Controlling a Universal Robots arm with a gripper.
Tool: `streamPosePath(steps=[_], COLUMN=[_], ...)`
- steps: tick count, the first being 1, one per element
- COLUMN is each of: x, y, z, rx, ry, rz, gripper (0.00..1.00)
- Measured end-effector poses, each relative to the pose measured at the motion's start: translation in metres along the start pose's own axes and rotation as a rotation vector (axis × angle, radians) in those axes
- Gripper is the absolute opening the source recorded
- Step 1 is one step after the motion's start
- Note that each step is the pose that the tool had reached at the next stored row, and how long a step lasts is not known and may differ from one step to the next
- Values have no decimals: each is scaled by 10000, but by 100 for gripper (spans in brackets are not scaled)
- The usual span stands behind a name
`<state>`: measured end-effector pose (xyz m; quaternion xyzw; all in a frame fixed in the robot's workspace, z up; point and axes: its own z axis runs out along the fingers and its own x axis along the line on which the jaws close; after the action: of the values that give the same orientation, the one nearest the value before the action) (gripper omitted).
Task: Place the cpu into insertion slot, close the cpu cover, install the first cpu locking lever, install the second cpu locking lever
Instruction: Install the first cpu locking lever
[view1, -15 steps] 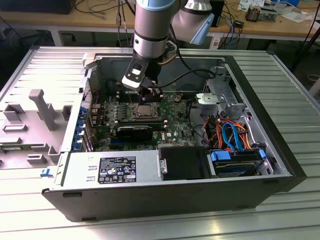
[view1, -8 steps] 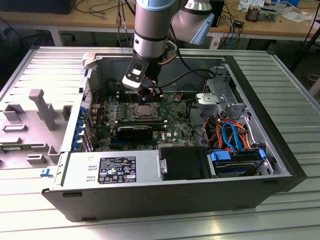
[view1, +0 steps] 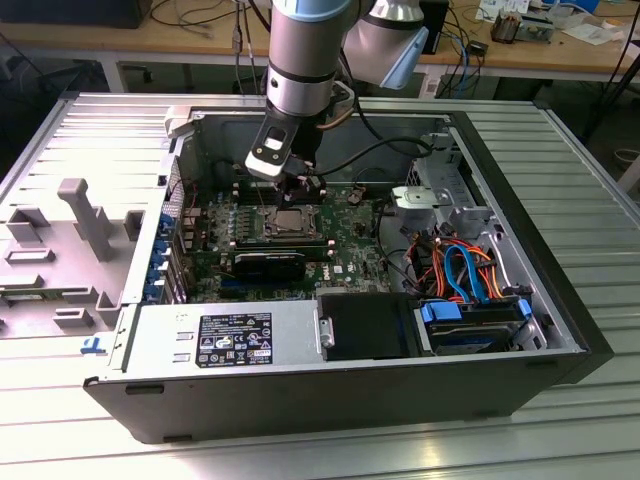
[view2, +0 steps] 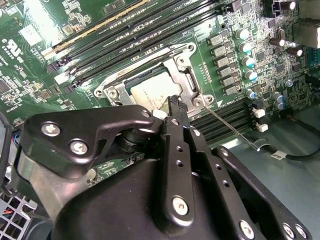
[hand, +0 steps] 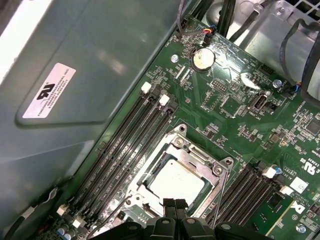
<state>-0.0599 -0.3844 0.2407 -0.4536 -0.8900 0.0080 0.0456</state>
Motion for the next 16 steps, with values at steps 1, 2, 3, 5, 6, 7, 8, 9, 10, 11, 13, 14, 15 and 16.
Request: streamPosePath(steps=[1,2,3,5,6,7,8,9,10,11,13,14,15,16], x=[0,0,0,0,0,0,0,0,0,0,0,0,0,0], y=[0,0,0,0,0,0,0,0,0,0,0,0,0,0], z=[0,0,0,0,0,0,0,0,0,0,0,0,0,0], rx=[1,3,3,8,9,10,11,12,13,14,18,19,21,23], ry=[-2,-2,-3,-6,-7,-8,-8,-9,-10,-11,-14,-15,-16,-17], rz=[-21,-35,-49,-101,-117,-131,-147,-160,-180,-193,-245,-262,-290,-303], gripper=[11,11,11,11,11,11,11,11,11,11,11,11,11,11])
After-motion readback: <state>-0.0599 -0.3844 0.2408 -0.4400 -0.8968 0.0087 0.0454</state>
